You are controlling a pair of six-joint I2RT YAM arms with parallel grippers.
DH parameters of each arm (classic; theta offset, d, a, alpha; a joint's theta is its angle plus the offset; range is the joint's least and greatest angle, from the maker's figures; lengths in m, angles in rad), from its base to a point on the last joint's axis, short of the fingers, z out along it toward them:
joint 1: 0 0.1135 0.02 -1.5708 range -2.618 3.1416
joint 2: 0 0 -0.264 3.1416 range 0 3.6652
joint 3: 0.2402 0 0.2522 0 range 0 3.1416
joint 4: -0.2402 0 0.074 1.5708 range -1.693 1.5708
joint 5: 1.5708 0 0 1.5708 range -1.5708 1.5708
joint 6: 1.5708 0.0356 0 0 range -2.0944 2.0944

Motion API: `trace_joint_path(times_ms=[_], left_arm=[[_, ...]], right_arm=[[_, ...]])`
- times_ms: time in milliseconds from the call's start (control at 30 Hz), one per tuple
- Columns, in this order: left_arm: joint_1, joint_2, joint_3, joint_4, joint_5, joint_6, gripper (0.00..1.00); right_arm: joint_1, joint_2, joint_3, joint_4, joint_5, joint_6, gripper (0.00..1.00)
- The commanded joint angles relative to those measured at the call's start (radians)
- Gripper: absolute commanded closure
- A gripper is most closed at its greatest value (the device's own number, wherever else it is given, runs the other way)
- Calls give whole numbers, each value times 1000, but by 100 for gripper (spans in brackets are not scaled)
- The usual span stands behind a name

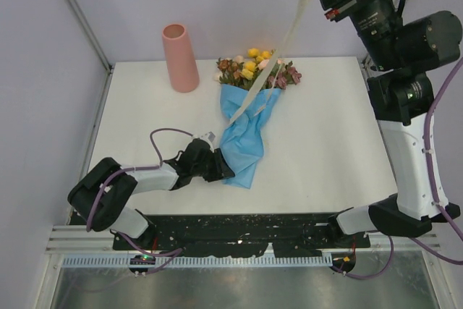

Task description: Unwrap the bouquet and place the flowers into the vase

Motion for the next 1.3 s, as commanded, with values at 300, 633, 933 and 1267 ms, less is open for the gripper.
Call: trace_joint_path(times_ms=[300, 633, 933, 1267], left_arm=[[-3, -69, 51, -133, -84, 55, 59], [-3, -57, 57, -139, -82, 51, 59], [-20, -62, 63, -140, -72, 36, 59], [-97, -88, 65, -160, -107, 12, 59]], right_arm=[[2, -39, 183, 153, 250, -192, 94], [2, 11, 323, 172, 449, -471, 95], [-40, 97, 323, 322, 612, -711, 95], [-314, 255, 309, 412, 523, -553, 95]])
